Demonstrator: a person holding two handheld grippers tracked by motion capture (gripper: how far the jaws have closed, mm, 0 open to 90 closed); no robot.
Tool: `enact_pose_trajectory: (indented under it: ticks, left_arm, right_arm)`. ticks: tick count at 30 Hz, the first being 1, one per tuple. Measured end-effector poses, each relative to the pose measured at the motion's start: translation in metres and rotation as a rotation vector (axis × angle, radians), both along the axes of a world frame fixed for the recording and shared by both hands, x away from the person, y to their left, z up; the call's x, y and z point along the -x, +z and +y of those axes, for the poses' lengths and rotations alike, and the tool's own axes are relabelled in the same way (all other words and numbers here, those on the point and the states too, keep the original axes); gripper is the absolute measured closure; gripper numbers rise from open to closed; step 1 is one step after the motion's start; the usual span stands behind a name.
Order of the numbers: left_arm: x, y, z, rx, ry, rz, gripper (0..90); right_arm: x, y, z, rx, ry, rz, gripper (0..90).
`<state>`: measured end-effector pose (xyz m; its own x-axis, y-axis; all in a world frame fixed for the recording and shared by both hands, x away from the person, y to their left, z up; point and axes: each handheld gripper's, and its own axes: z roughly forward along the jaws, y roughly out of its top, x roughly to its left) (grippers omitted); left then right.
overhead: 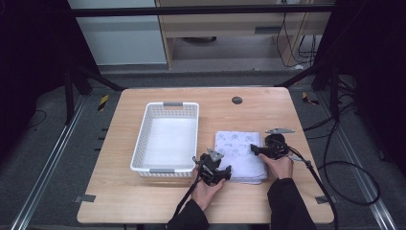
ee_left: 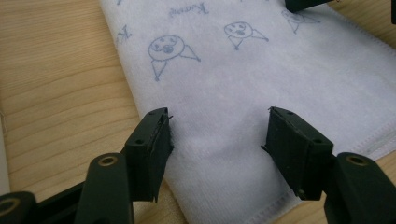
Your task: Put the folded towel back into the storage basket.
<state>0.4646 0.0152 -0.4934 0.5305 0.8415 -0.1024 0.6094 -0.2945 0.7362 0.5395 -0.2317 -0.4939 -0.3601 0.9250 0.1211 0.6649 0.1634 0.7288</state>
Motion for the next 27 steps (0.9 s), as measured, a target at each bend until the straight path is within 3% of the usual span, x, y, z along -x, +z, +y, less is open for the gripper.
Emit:
enact_pose_trajectory:
  ticks: [6, 14, 21, 27]
  left_arm:
    - [-0.0018, -0.0018, 0.0002, 0.012, 0.025, 0.031, 37.0]
    - [-0.0012, -0.0034, 0.0001, 0.025, 0.026, 0.033, 39.5]
    - [0.0023, -0.0058, -0.0026, 0.068, 0.049, 0.023, 53.7]
    - [0.0032, -0.0051, -0.0013, 0.086, 0.053, 0.017, 65.0]
  right_arm:
    - [-0.0023, -0.0037, 0.0002, -0.036, -0.013, 0.054, 34.9]
    - [-0.0002, -0.0034, 0.0016, -0.078, -0.006, 0.070, 49.7]
    - [0.0008, -0.0029, 0.0035, -0.128, 0.002, 0.098, 68.2]
    - [0.0041, -0.0021, 0.0062, -0.123, -0.005, 0.073, 73.7]
